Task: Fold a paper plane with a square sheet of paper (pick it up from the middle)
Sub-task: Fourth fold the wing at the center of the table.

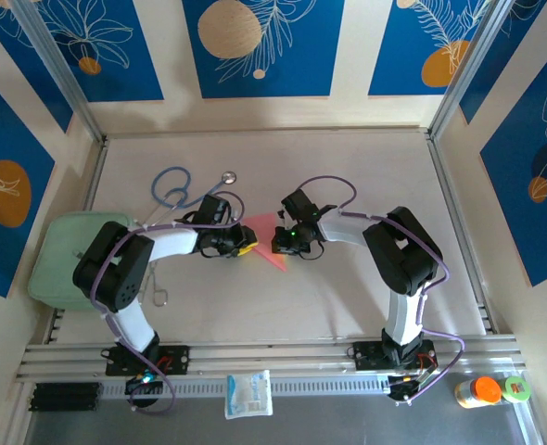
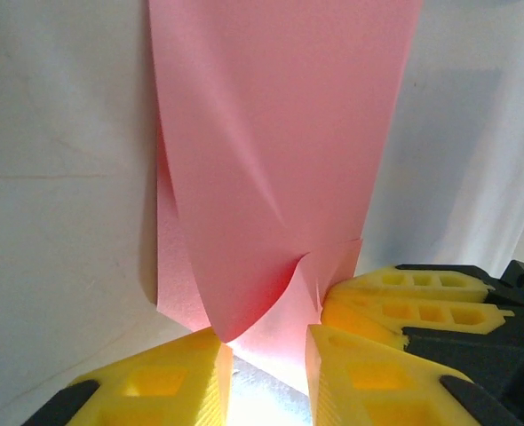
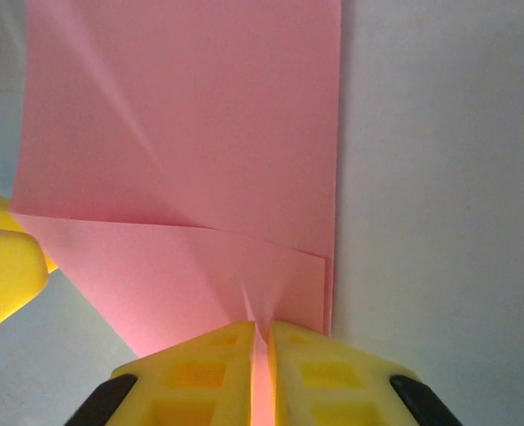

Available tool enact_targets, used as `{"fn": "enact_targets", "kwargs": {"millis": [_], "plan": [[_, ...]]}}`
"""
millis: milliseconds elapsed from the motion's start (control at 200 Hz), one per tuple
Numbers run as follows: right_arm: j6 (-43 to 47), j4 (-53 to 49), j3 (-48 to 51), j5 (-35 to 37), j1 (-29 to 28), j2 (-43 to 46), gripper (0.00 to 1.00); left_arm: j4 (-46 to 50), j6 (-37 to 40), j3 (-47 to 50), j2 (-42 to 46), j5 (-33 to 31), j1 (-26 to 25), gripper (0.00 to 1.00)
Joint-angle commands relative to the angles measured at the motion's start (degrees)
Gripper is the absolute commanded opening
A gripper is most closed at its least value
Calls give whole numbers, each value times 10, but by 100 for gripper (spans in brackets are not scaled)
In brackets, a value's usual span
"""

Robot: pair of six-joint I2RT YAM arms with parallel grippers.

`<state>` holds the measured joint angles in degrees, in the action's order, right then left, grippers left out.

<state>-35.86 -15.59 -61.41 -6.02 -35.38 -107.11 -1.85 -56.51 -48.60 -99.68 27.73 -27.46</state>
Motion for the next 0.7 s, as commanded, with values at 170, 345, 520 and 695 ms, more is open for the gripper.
{"fn": "enact_targets", "kwargs": {"millis": [170, 345, 520, 695], "plan": [[22, 0, 12, -10, 6, -13, 15, -23, 11, -16, -24, 22, 12, 25], [35, 4, 14, -16, 8, -12, 15, -29, 13, -20, -32, 26, 16, 22], [46, 5, 14, -16, 11, -14, 15, -45, 6, -24, -40, 33, 21, 21], [52, 3, 16, -14, 13, -18, 15, -56, -3, -23, -46, 37, 29, 21]]}}
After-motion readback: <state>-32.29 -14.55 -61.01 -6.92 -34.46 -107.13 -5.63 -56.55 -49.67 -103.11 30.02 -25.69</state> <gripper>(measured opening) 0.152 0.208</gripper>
